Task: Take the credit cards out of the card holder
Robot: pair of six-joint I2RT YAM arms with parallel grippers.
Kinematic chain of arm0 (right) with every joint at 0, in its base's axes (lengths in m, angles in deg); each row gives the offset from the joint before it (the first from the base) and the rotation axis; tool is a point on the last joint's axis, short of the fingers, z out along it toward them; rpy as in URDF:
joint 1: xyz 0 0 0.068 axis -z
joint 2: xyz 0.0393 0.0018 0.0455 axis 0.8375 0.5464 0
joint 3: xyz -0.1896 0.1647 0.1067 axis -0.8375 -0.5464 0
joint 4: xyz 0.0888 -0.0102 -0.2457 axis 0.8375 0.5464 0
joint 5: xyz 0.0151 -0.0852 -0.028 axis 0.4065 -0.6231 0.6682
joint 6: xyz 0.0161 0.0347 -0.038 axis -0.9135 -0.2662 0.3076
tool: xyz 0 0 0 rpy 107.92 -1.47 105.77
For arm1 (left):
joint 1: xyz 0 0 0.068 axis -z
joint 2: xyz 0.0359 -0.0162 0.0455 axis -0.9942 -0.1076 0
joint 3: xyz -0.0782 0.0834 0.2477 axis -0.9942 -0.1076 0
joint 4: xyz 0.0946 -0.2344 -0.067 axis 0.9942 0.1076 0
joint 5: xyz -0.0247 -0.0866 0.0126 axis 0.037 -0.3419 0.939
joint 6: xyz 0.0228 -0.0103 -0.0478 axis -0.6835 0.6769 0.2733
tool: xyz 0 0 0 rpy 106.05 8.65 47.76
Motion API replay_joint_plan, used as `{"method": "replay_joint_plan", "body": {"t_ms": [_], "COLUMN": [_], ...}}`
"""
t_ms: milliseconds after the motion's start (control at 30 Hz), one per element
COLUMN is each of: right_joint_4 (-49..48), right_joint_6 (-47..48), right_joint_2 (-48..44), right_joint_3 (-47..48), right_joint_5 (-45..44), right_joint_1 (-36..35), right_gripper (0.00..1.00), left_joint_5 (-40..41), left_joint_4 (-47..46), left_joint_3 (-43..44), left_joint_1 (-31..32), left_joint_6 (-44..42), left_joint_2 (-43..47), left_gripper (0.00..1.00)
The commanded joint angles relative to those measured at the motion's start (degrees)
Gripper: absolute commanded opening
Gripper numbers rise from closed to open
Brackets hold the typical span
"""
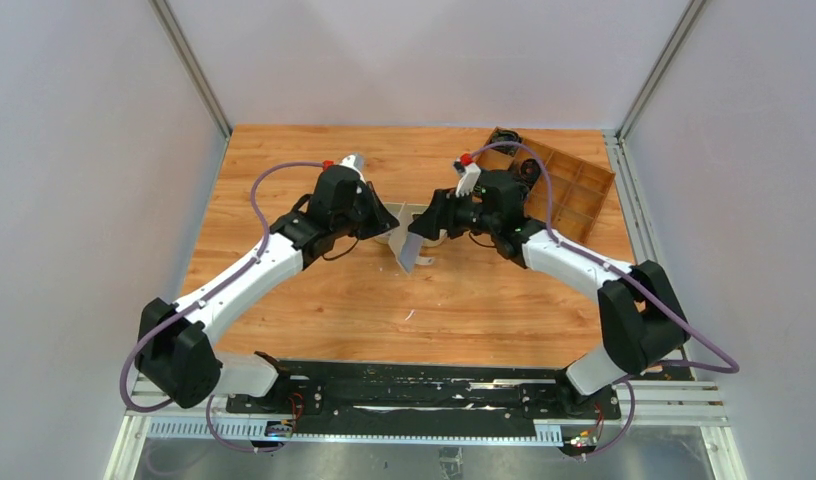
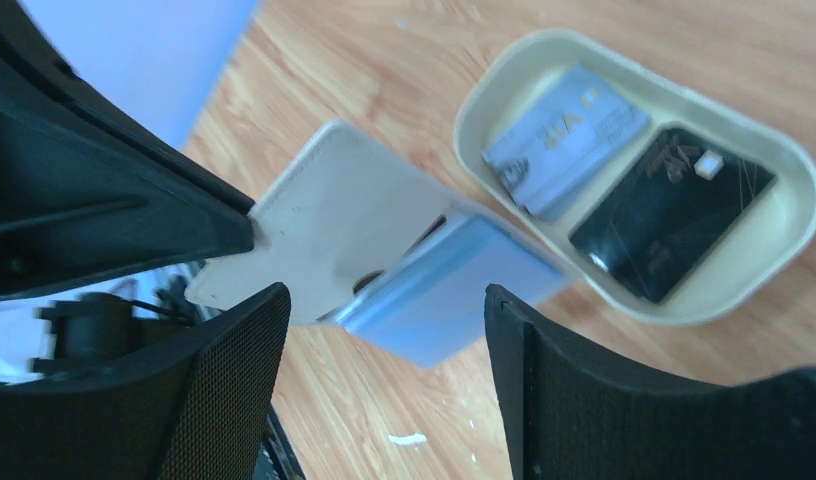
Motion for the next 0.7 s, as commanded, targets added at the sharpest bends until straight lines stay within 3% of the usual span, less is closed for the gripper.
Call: {"method": "replay_joint_plan", "body": {"t_ms": [0,167,300,367,667], "right_joint_4": [-16.5,-38.2,-68.6,-78.3,-78.8], "right_joint_6": [-7.4,-22.1,-40.1,-49.2,-51.4], "right_joint_2": [-3.0,-1.7,4.9,9.3,9.9], "right_joint_3": [-2.7,-9.8,-13.6,-13.2,-10.3], "right_joint_5": [11.6,17.1,18.6,18.1,18.4], "right_joint_1": [4.1,9.4,12.1,12.6,12.1], "right_gripper": [0.75,0.75,0.75,0.75,0.75], "left_joint_5": [-3.4,-3.7,-2.7,-1.7,0.8], "left_joint_4": [-1.4,-1.2,-0.7,-0.5,-3.3], "left_joint_3": [3.3,5.3,6.9,7.6,7.9], "left_joint_1": [-0.1,-0.1,-0.1,-0.1,-0.1], "left_joint_6": [-2.3,-1.7,-1.2,-0.7,2.9], "left_joint_2": [2.0,2.6,3.0,3.3,6.2], "left_gripper": [0.0,0.0,0.0,0.0,0.0]}}
